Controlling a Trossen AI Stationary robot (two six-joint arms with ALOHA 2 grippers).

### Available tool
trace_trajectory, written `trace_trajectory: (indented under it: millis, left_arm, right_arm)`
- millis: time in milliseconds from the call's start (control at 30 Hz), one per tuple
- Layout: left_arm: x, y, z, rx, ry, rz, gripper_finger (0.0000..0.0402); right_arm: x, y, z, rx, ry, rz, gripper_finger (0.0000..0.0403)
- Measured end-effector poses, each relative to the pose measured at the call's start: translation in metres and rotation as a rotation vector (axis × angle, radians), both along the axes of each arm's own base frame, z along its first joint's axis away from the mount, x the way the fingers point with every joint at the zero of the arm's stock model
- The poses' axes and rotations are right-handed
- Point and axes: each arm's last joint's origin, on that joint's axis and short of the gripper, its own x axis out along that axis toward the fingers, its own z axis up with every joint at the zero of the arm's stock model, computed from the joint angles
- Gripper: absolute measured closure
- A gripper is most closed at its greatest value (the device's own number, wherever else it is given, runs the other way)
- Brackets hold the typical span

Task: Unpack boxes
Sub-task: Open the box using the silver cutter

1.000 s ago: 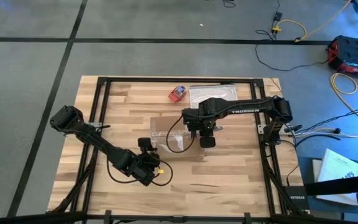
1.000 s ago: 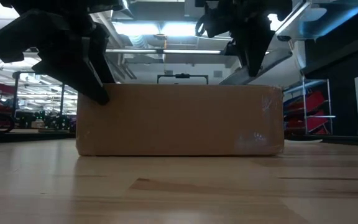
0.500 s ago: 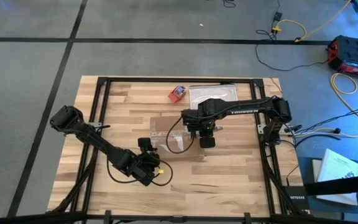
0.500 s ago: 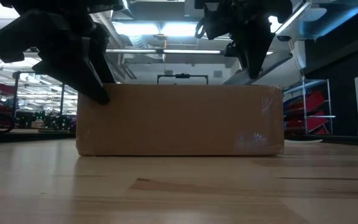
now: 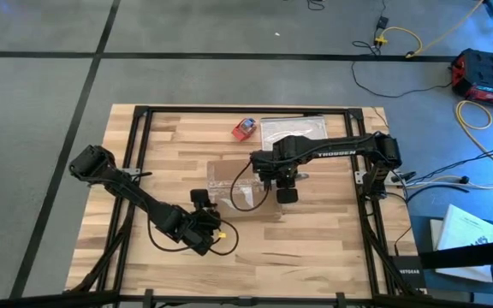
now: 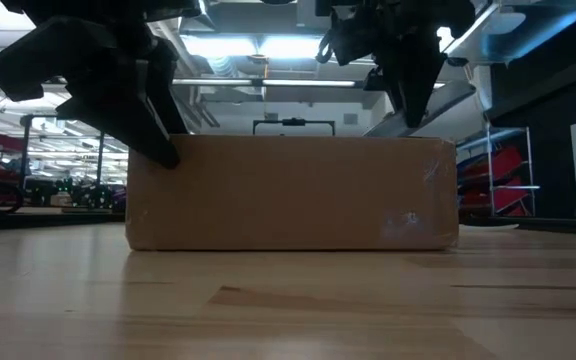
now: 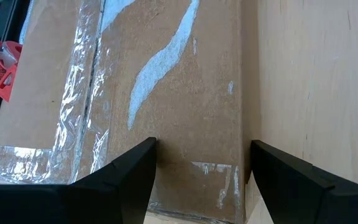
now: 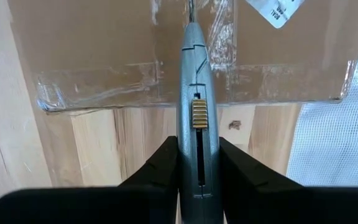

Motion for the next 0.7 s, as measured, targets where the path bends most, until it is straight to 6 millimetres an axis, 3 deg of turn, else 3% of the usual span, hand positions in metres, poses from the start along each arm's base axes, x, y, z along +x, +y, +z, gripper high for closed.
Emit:
trace_trajectory:
  millis: [700]
  left_arm:
    - [0.0000, 0.0000, 0.0000, 0.000, 0.000, 0.000, 0.0167]
  right_arm:
    - [-0.0055, -0.0006, -0.0006, -0.017, 0.061, 0.015, 0.0340]
